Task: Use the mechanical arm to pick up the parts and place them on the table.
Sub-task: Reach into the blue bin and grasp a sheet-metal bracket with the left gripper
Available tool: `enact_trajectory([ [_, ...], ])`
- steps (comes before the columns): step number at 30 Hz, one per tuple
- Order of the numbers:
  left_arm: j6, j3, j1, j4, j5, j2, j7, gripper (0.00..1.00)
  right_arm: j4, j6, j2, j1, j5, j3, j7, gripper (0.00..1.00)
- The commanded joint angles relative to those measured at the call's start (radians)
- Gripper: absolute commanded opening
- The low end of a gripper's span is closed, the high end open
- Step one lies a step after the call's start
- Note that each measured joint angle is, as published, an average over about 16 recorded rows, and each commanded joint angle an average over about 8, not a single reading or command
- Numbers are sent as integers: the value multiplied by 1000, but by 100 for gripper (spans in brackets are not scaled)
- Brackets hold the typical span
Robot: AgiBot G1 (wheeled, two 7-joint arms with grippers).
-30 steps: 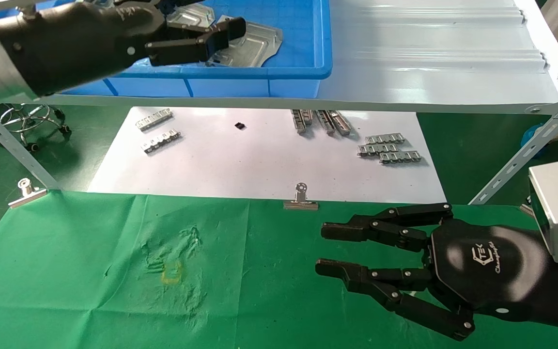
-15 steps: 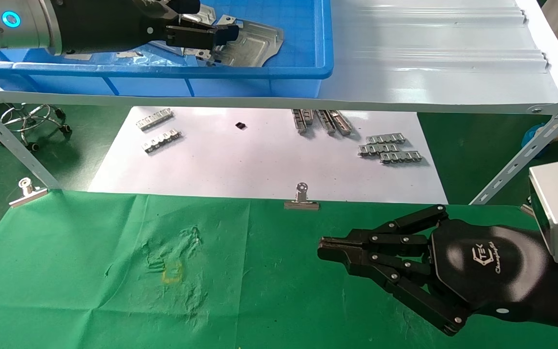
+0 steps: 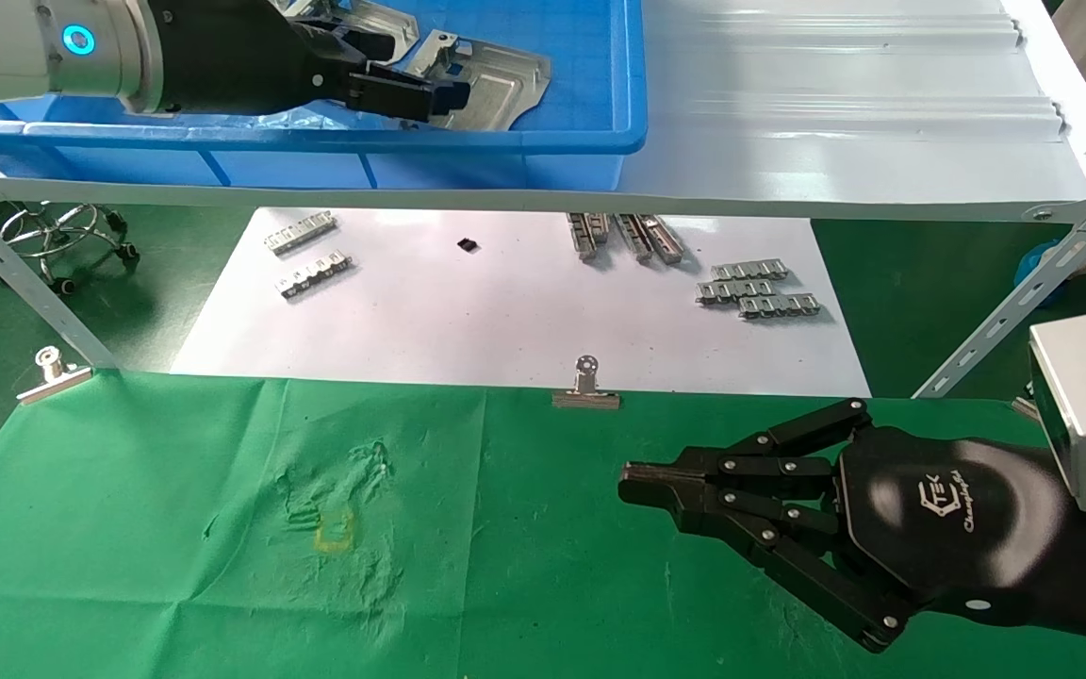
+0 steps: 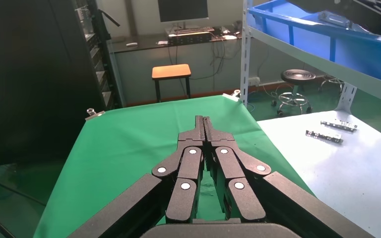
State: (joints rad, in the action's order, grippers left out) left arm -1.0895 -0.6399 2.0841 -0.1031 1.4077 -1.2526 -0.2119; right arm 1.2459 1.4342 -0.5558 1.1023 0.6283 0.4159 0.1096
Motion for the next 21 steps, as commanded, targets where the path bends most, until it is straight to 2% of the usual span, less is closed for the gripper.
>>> enact_trajectory([
  [1, 10, -3, 6, 17, 5, -9, 5, 0, 0, 0, 0, 0, 0, 0, 0, 0],
  [21, 24, -12, 20, 76, 19, -32, 52, 0, 0, 0, 0, 0, 0, 0, 0, 0],
])
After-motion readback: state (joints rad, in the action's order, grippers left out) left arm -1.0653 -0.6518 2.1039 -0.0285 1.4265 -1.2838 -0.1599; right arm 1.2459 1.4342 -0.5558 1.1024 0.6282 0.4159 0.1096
